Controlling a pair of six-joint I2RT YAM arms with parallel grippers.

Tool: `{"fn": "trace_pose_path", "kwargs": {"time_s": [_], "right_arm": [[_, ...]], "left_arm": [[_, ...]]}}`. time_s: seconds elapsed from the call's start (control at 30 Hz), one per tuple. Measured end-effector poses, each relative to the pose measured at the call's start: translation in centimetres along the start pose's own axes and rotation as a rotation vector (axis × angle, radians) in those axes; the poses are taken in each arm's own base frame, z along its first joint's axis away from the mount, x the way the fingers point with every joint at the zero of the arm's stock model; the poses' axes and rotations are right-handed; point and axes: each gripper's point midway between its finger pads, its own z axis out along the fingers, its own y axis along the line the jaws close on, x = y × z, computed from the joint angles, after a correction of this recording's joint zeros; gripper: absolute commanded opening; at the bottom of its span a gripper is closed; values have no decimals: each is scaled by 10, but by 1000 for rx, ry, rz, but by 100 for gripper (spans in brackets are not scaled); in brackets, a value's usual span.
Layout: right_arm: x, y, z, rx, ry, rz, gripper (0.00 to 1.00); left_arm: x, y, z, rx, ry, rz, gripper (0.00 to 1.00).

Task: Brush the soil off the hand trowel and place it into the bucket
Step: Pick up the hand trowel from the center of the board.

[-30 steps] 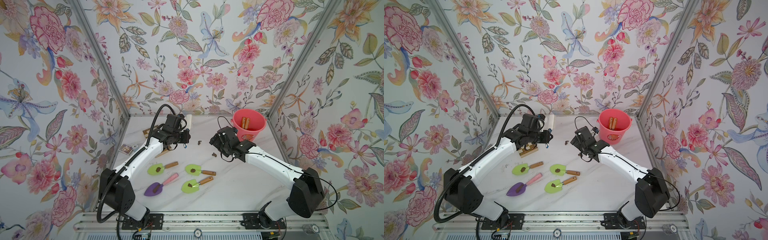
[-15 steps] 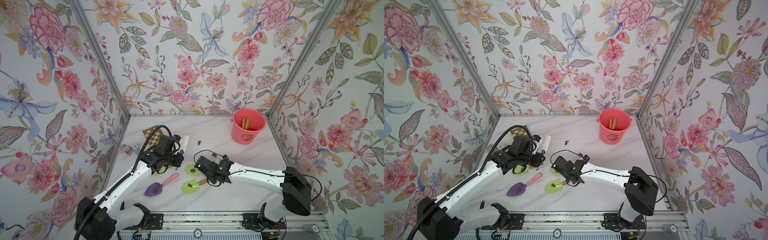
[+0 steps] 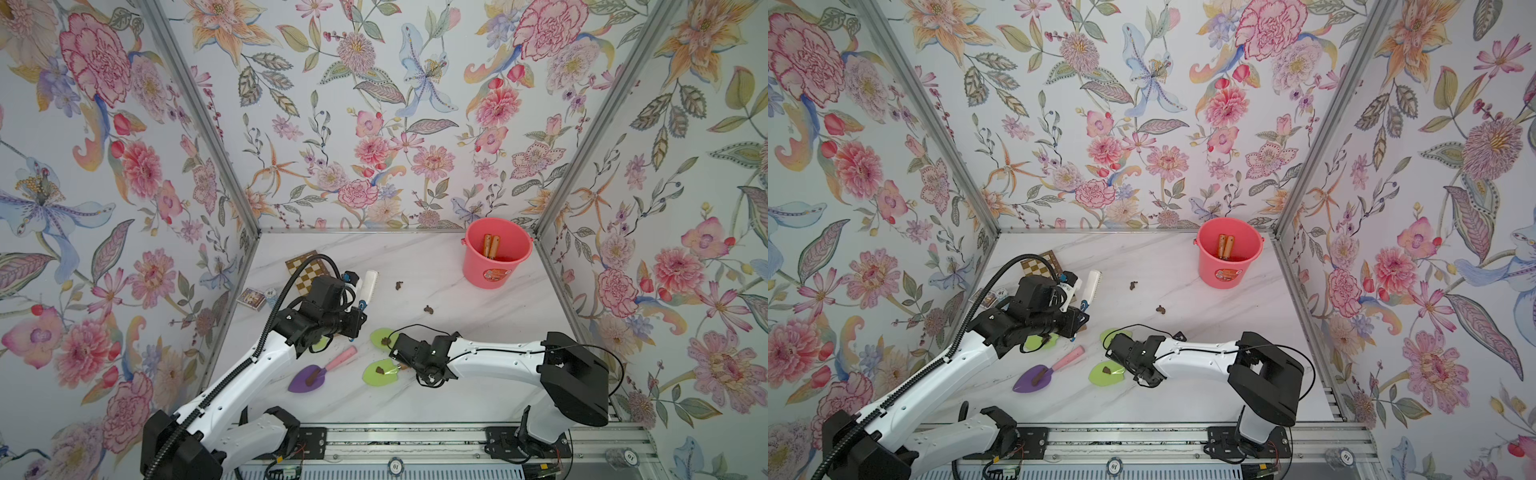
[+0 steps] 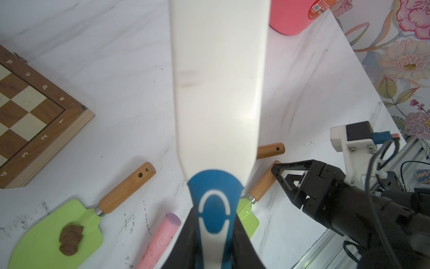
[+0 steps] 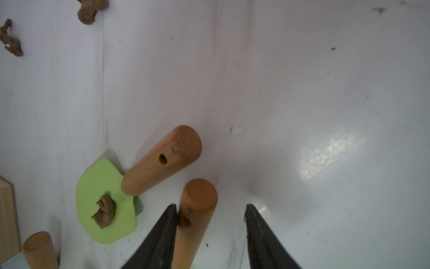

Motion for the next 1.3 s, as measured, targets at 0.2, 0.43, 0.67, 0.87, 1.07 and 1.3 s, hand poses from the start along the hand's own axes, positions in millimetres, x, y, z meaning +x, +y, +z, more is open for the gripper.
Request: {"fn": "trace_pose_path", "kwargs": {"time_s": [0.2,0.43,0.67,0.87,1.07,1.3], "right_arm": [[6,7,8,-33,21,20,47],[15,24,11,-77,42,61,40],[16,30,12,-119,52,130,48],[22,35,10,-139,72,146,51],[31,37,10,-131,100,140,44],[38,37,12,-123,122,143,25]], "left_arm": [[4,1,-2,-3,13,1,0],[4,0,-8,-3,-1,4,0],[5,0,-9,-3,-2,8,0],[10,2,-8,-6,10,20,0],[12,2,-9,-6,7,28,0],[12,1,-14,-6,-9,48,0]]}}
